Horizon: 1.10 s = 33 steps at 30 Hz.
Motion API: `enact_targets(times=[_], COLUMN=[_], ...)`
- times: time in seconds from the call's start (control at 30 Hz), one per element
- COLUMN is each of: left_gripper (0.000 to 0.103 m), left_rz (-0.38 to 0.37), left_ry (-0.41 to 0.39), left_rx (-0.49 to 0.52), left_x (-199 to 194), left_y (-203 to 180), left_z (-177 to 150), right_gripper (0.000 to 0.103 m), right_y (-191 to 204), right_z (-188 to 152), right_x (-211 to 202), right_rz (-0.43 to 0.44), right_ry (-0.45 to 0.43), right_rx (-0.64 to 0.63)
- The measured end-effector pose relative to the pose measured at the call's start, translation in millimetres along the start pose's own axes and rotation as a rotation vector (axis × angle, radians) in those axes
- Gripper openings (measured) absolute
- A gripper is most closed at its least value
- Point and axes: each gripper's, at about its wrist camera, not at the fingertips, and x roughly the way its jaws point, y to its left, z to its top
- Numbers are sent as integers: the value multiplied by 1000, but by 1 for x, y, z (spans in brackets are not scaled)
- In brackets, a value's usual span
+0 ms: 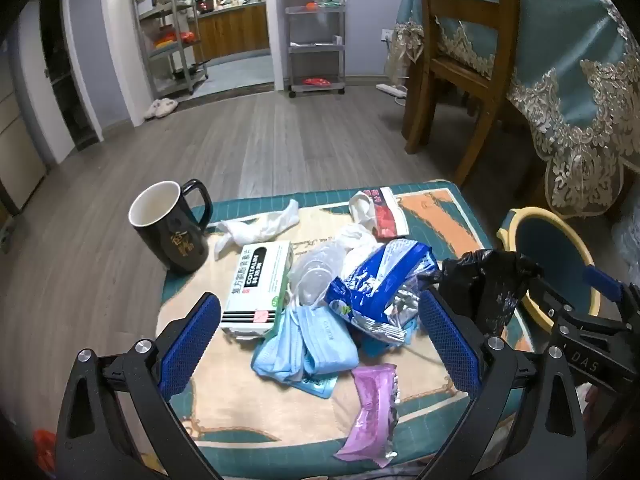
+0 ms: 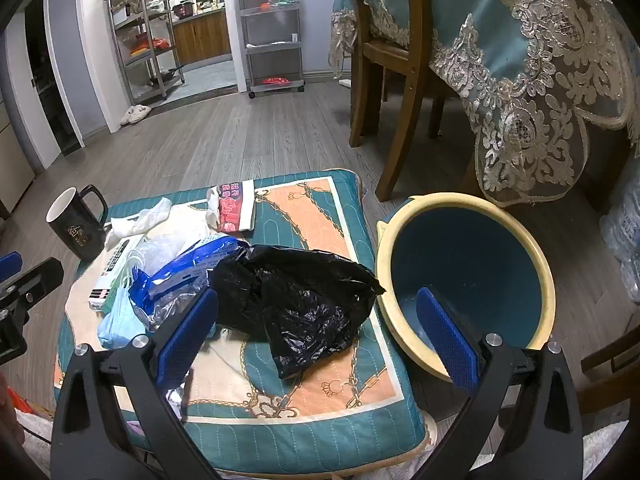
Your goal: Collect trash
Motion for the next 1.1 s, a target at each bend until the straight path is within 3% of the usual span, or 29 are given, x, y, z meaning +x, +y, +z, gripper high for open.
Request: enact_targets(times=[1.1], left_gripper=[98], left_rz=[7], left_ry=[8], left_rx=[14], left_x=[5], left_y=[1], left_z=[-4], right_gripper=[97], right_y=[0], right_z=[0], right_x=[1], right_rz=[-2], right_ry=[1], right_rx=[-1])
